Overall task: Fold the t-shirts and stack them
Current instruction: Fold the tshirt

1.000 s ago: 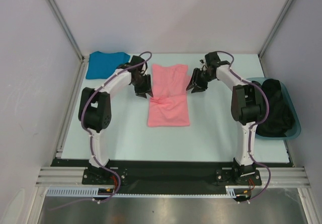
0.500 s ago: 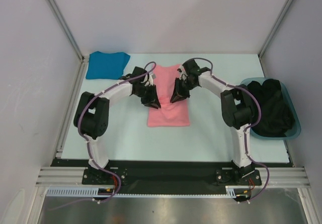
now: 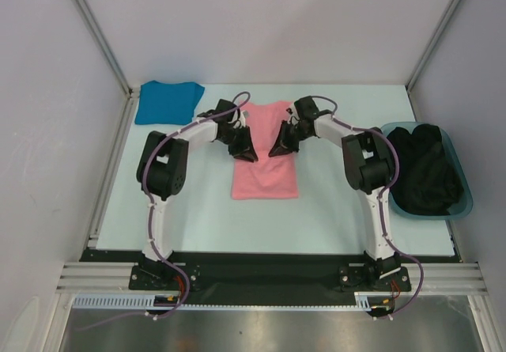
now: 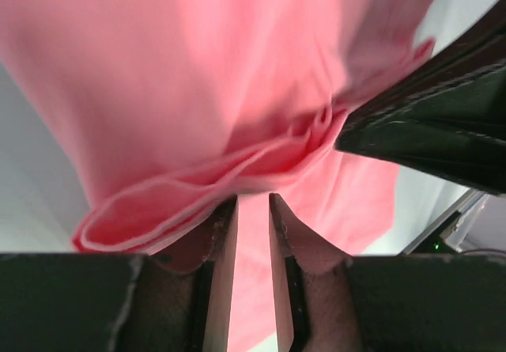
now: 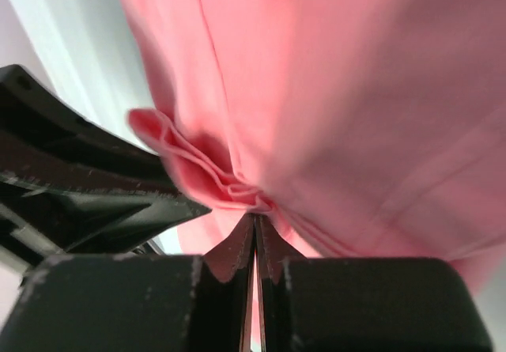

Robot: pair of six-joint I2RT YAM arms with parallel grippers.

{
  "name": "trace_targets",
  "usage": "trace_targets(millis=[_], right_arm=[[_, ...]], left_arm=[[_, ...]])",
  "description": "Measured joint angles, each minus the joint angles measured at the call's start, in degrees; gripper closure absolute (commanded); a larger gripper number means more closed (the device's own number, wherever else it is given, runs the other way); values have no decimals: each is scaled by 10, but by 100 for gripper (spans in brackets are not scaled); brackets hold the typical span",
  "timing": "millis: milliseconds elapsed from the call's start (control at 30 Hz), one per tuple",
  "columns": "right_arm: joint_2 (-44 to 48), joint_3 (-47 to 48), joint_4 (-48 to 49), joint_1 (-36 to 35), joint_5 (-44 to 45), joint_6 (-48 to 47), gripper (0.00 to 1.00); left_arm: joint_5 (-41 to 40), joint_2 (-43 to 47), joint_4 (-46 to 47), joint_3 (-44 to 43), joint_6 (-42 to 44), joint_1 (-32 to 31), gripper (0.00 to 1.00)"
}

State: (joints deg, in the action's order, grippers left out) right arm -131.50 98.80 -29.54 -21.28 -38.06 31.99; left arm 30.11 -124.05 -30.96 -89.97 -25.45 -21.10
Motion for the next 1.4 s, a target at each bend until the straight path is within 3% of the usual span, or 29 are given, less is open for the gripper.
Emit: trace_targets(millis=[267,500,800,1400], right_arm=[[-14,12,52,61,-4,21,92],[-7,12,10,88,7,-27,92],[85,-28,-18,78,20,-69,91],[25,-45,-1,89,52,-63,92]], left_arm=[[13,-58,7,-68,-10,19,72],[9,-63,7,-84,-7,21,67],[-32,74,15,46,16,21,65],[-34,172,96,270,2,22,67]])
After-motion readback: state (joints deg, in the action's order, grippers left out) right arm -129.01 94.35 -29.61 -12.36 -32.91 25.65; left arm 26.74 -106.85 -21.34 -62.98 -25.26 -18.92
